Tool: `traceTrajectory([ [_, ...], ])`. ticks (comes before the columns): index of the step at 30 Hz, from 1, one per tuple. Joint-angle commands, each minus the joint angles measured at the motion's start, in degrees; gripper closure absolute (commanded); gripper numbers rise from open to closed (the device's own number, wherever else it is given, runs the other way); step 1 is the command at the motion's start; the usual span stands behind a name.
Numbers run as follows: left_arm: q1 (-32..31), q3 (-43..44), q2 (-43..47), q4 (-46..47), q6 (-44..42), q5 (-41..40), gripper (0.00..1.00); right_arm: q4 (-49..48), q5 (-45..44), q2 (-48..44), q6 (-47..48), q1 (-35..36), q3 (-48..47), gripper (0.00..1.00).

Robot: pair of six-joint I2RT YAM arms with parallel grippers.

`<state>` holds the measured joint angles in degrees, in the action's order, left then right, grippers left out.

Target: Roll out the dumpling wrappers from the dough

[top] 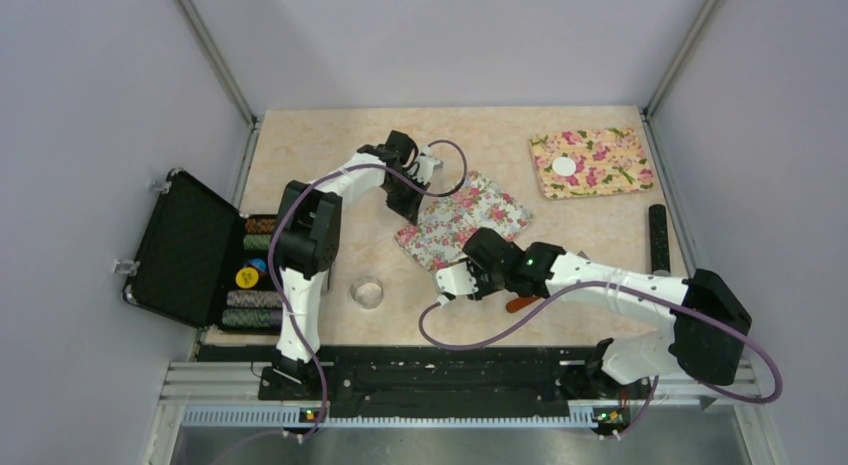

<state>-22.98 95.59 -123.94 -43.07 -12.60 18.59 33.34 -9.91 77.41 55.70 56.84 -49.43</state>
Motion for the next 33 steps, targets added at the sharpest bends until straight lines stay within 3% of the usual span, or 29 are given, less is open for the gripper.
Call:
traceTrajectory([
  [1, 0.2, 0.3, -2.0, 1.0, -0.8, -3.8, 1.00, 29.6, 21.3, 5.9, -5.0, 1.8, 5.1, 1.00],
  [10, 0.2, 0.1, -1.8, 1.2, -0.7, -3.8, 1.00, 29.7, 16.8, 3.6, -5.4, 1.5, -0.5, 1.00],
  [22, 0.2, -0.1, -1.7, 1.4, -0.8, -3.9, 1.00, 11.6, 8.0, 2.0, -5.4, -6.2, -8.0, 1.00],
  [33, 0.2, -0.1, -1.7, 1.3, -0.7, -3.7, 1.00, -1.0, -5.1, 11.1, -10.3, -6.6, -10.1, 1.00],
])
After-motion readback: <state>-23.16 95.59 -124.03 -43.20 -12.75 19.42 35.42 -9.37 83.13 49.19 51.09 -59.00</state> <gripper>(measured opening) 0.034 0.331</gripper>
